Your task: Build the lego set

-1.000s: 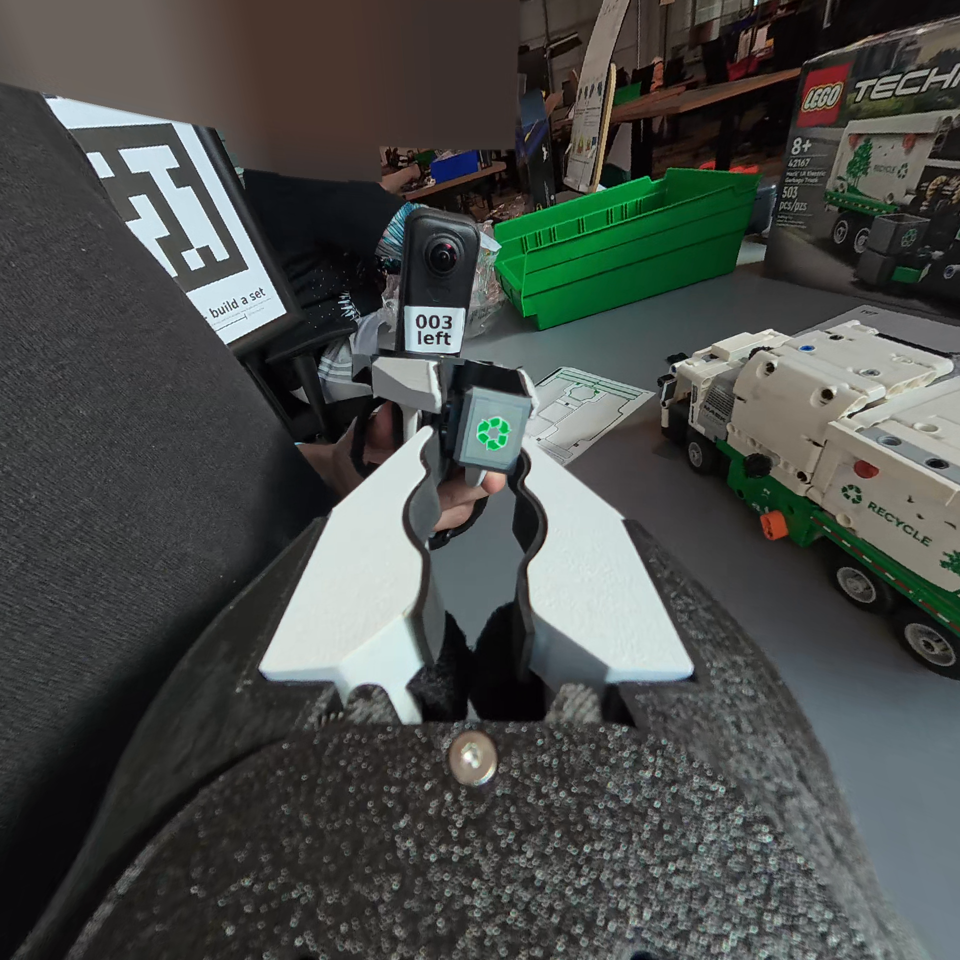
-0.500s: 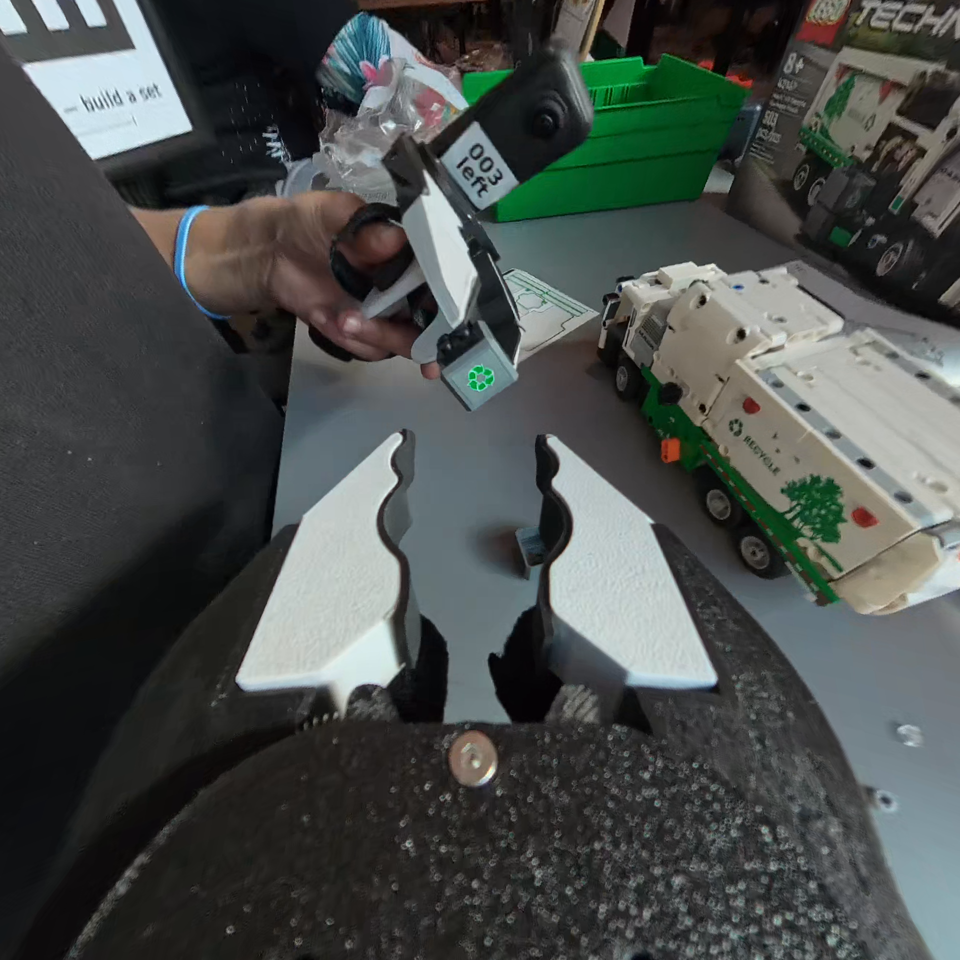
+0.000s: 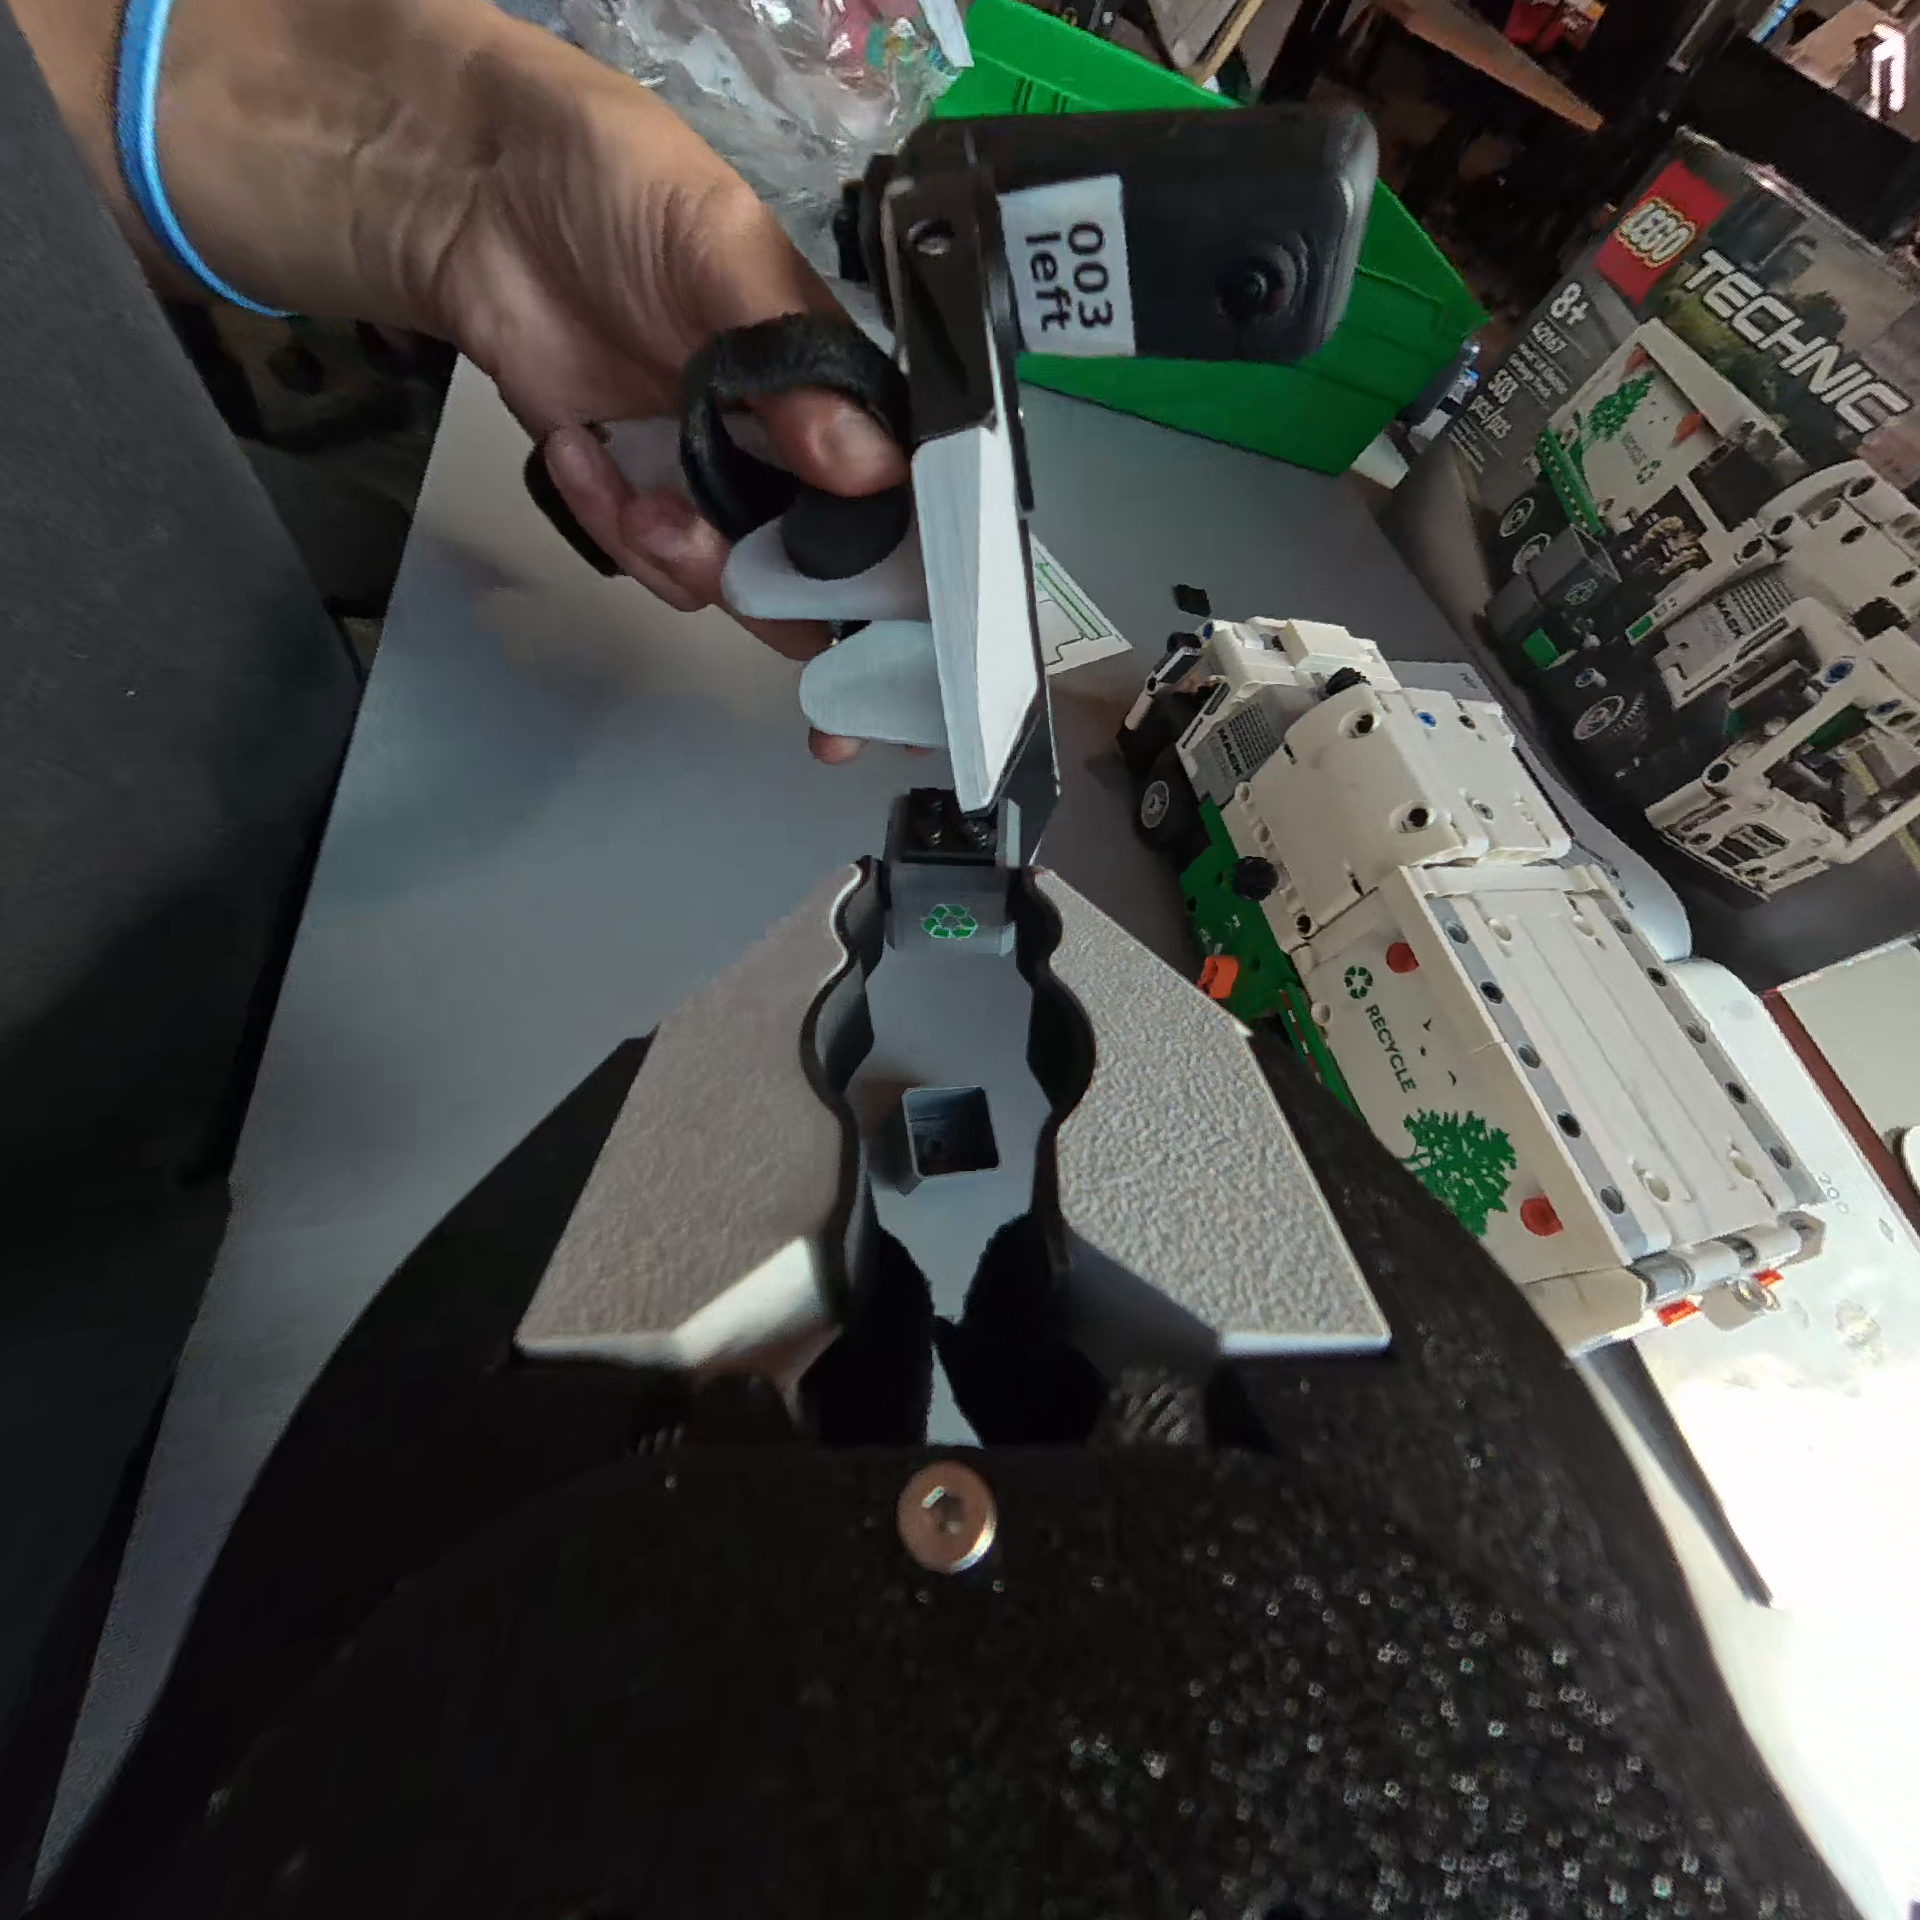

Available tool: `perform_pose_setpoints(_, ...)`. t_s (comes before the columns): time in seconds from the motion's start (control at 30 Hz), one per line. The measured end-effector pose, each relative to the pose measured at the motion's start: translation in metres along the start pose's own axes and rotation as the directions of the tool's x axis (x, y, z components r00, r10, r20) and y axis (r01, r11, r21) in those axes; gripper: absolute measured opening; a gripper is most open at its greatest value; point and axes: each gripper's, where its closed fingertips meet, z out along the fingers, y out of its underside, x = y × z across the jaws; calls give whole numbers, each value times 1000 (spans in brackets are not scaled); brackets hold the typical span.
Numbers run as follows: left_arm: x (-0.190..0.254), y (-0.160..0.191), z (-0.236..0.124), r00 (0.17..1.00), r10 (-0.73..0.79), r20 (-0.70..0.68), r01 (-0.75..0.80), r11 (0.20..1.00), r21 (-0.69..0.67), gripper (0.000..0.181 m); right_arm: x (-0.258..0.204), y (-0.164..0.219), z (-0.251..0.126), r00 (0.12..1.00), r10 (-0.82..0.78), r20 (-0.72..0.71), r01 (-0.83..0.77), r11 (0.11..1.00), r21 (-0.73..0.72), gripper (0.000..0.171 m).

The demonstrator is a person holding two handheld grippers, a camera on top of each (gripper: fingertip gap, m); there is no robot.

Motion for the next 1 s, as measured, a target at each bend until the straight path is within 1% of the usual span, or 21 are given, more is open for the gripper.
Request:
perform_pose_setpoints(0.07, -7, -10, -5, 991, 104, 83, -108, 994, 36, 27, 10, 6, 5, 996, 82, -39, -83, 997, -2, 24)
perform_pose_setpoints(0.13, -13, -24, -14, 970, 181, 164, -198, 975, 99, 31, 21, 18, 12, 981, 175, -87, -177, 984, -14, 24)
perform_pose_setpoints(0.23, -20, -48, -37, 926, 245, 288, -313, 924, 221, 31, 26, 44, 27, 927, 359, -106, -369, 925, -92, 24)
perform_pose_setpoints(0.3, -31, -60, -57, 858, 285, 427, -417, 873, 254, 31, 25, 52, 37, 874, 473, -114, -485, 866, -123, 24)
perform_pose_setpoints(0.37, -41, -69, -78, 766, 310, 564, -514, 821, 248, 30, 21, 53, 48, 829, 548, -110, -559, 814, -160, 24)
perform_pose_setpoints(0.43, -49, -74, -95, 665, 327, 671, -591, 780, 205, 29, 19, 49, 60, 814, 572, -100, -580, 794, -182, 24)
perform_pose_setpoints(0.5, -58, -76, -111, 567, 331, 754, -637, 756, 148, 27, 18, 51, 70, 816, 568, -105, -576, 785, -228, 24)
perform_pose_setpoints(0.57, -67, -76, -122, 512, 325, 795, -644, 758, 104, 27, 16, 58, 79, 828, 553, -98, -557, 785, -273, 24)
perform_pose_setpoints(0.67, -75, -75, -132, 494, 313, 811, -635, 768, 90, 26, 17, 58, 83, 823, 562, -83, -561, 781, -275, 24)
perform_pose_setpoints(0.8, -79, -75, -142, 505, 294, 811, -628, 770, 112, 24, 21, 62, 84, 837, 537, -107, -542, 785, -300, 24)
perform_pose_setpoints(1.0, -84, -74, -147, 536, 269, 800, -605, 784, 142, 23, 15, 65, 77, 825, 555, -105, -557, 771, -308, 25)
